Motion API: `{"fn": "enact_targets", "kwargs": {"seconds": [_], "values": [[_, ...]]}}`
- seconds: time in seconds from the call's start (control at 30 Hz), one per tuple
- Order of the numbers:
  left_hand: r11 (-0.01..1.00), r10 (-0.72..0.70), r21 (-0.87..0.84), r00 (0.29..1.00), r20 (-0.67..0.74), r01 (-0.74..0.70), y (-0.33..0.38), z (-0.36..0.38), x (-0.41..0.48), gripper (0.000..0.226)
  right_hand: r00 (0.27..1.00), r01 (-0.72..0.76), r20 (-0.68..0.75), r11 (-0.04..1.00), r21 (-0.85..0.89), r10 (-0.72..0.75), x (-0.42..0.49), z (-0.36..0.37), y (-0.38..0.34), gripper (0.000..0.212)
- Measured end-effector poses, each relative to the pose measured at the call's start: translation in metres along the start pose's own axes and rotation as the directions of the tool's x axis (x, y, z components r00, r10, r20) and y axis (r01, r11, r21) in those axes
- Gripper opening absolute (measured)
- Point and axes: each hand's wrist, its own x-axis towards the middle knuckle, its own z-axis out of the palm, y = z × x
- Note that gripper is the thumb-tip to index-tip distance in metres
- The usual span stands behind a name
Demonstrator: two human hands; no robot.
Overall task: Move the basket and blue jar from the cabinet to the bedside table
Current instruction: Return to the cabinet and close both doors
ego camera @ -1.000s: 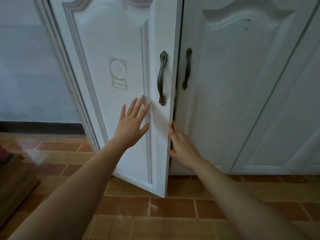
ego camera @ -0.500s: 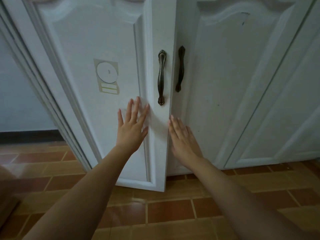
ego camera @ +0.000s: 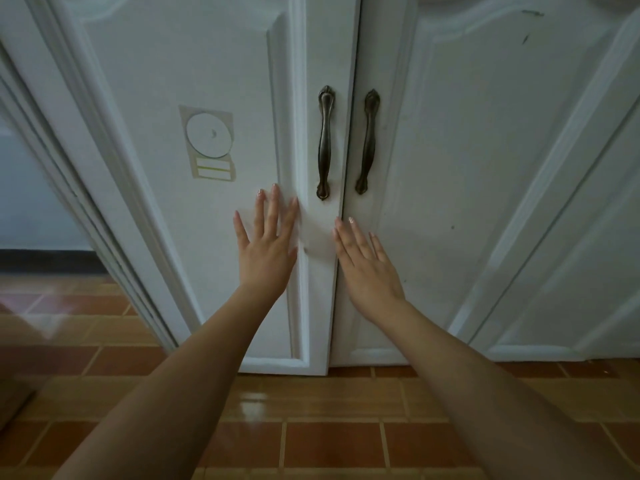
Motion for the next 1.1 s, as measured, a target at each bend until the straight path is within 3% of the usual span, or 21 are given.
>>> {"fn": "enact_targets", "kwargs": {"seconds": [0.43,1.1], "values": [[0.988,-0.072,0.140,0.997,0.042,0.065,0.005,0.011,0.012,0.093,0.999,-0.010,0.030,0.999,-0.045,0.012,0.018,0.008,0.004,0.079],[0.996,-0.076,0.058,0.993,0.092,0.071,0.005,0.016,0.023,0.095,1.000,-0.022,-0.014,0.994,-0.110,0.021,0.033,0.020,0.011,0.083]]}}
